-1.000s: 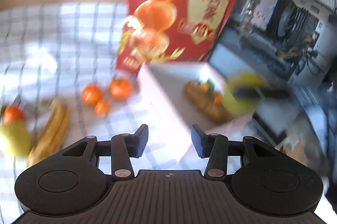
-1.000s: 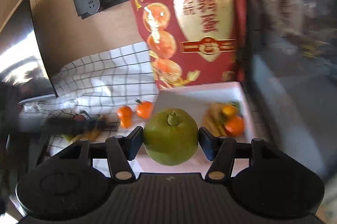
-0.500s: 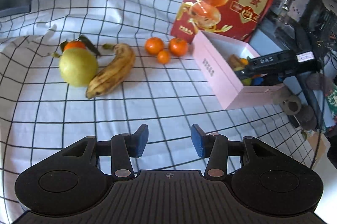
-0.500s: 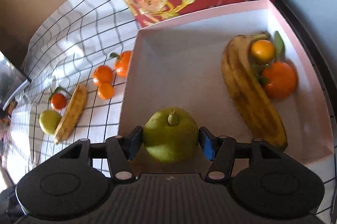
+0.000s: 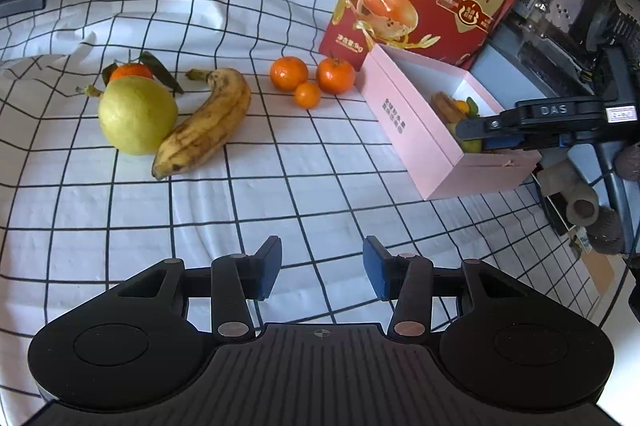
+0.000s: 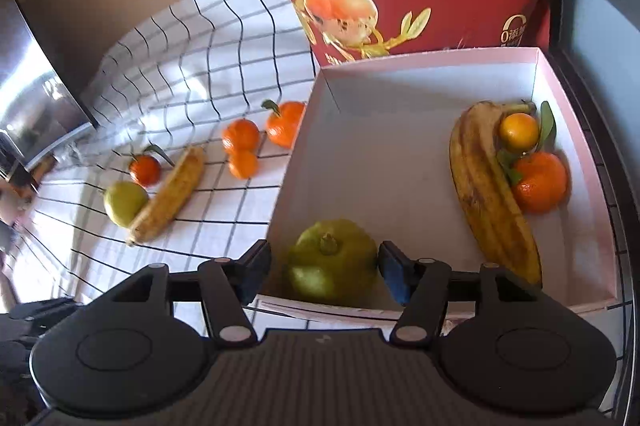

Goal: Organize fruits
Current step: 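Lower the green pear into the pink box and open the right tool, then grasp the yellow pear on the cloth with the right tool while the left tool grasps a leafy mandarin, then hold the yellow pear in the right tool while the left tool lifts the leafy mandarin toward the box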

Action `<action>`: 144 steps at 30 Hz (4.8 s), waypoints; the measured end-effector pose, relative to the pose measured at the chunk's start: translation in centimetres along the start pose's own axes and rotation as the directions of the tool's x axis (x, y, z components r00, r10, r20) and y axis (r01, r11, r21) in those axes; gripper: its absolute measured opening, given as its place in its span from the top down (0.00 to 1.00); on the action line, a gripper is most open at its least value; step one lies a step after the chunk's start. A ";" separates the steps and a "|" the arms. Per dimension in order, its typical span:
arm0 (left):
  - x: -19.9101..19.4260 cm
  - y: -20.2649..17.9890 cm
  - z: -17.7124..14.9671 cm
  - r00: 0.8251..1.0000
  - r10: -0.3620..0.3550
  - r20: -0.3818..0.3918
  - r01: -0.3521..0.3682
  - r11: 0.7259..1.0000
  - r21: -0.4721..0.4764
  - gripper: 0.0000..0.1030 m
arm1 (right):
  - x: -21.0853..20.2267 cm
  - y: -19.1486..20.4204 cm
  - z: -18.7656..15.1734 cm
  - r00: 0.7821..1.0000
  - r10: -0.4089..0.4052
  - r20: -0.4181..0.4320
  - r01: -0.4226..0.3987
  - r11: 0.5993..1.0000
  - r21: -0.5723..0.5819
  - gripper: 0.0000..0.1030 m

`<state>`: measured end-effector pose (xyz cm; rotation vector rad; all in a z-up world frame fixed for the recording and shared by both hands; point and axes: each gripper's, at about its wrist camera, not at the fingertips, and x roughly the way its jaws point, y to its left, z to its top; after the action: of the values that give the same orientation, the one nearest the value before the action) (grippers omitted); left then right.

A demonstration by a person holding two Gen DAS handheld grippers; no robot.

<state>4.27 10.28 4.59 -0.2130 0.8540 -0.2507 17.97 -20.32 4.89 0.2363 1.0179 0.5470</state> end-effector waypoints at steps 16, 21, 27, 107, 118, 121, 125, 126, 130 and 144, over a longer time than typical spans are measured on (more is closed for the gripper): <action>-2.6 7.6 1.4 0.962 0.265 0.065 -0.245 0.942 -0.228 0.52 | 1.0 15.4 -1.3 0.968 -0.078 0.238 0.191 0.843 -0.503 0.27; -4.8 11.3 1.0 0.930 0.358 0.079 -0.318 0.895 -0.313 0.52 | 6.7 22.6 -1.4 0.985 0.011 0.170 0.101 0.763 -0.639 0.27; -6.6 14.4 -0.5 0.917 0.394 0.057 -0.347 0.862 -0.370 0.52 | 14.2 29.5 -3.2 0.982 -0.025 0.186 0.166 0.574 -0.802 0.27; 0.8 4.5 1.6 0.978 0.206 -0.031 -0.208 0.975 -0.085 0.50 | 5.2 17.5 -7.6 0.967 -0.136 0.214 0.242 0.749 -0.616 0.46; 2.7 0.7 2.2 0.992 0.116 -0.051 -0.116 0.993 0.002 0.50 | 1.8 13.5 -8.4 0.956 -0.146 0.255 0.240 0.889 -0.390 0.52; 2.9 0.3 2.2 0.992 0.107 -0.059 -0.107 0.994 0.013 0.50 | 1.3 12.8 -8.4 0.958 -0.133 0.253 0.221 0.908 -0.357 0.52; 2.9 0.1 2.2 0.993 0.105 -0.062 -0.104 0.994 0.015 0.50 | 1.7 12.8 -9.0 0.961 -0.125 0.246 0.212 0.905 -0.369 0.52; 2.9 0.1 2.2 0.992 0.105 -0.062 -0.104 0.994 0.016 0.50 | 2.0 12.9 -9.3 0.961 -0.132 0.242 0.219 0.899 -0.379 0.52; 2.8 0.3 2.1 0.992 0.112 -0.065 -0.112 0.994 0.012 0.50 | 2.7 13.2 -9.8 0.959 -0.146 0.242 0.234 0.890 -0.391 0.49; 2.0 0.3 1.0 0.989 0.118 -0.085 -0.117 0.993 0.010 0.50 | 5.0 13.2 -8.0 0.968 -0.163 0.189 0.225 0.899 -0.377 0.42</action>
<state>6.31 10.03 3.72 -0.1478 0.9469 -0.1524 8.90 -6.99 2.76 -0.1820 0.7508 0.5307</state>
